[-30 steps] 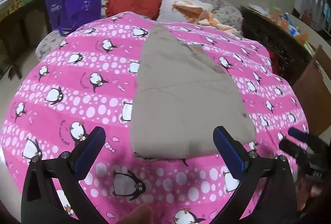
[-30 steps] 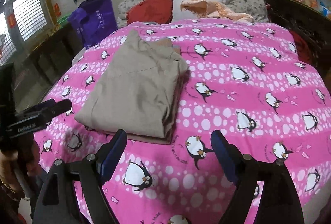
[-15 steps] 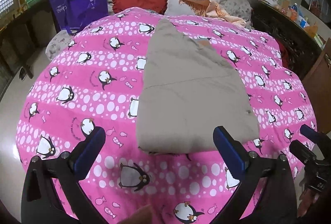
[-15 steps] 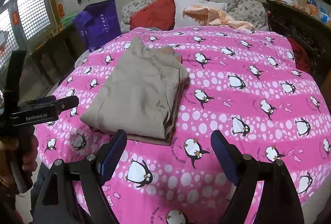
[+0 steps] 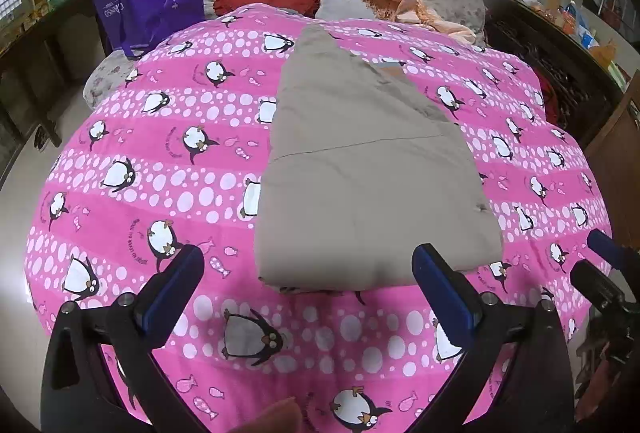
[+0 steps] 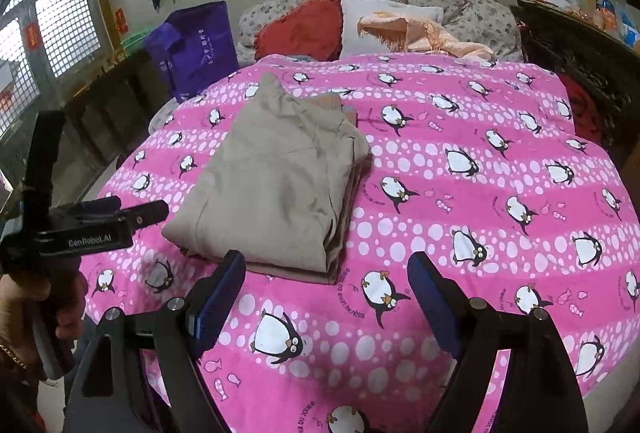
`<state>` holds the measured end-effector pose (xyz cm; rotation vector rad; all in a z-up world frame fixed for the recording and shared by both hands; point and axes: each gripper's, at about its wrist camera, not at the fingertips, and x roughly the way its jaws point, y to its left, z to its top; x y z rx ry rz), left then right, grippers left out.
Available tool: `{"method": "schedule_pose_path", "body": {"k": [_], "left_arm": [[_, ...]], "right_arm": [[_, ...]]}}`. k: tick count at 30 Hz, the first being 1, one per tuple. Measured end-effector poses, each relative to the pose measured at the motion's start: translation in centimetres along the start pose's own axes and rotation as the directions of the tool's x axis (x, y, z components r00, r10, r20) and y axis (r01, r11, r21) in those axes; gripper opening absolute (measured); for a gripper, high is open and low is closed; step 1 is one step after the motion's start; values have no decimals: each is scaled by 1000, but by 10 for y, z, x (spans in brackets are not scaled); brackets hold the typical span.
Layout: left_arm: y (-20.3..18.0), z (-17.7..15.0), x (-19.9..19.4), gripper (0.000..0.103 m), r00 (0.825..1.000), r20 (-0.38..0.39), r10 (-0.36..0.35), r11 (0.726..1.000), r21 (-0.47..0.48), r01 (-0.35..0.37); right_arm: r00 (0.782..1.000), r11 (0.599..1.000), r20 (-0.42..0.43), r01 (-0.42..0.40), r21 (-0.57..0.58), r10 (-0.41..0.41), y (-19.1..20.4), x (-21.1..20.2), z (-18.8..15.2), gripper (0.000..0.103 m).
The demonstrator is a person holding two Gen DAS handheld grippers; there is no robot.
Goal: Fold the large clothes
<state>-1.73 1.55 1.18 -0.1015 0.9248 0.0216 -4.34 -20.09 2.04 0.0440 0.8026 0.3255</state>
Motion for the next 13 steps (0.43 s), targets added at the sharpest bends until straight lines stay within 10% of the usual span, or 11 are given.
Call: {"method": "schedule_pose_path", "body": {"k": [13], "left_arm": [[-6, -2, -5, 103, 998, 27, -50, 999, 6, 50]], "right_arm": [[1000, 1000, 7, 6, 3, -6, 1, -3, 1, 84]]}}
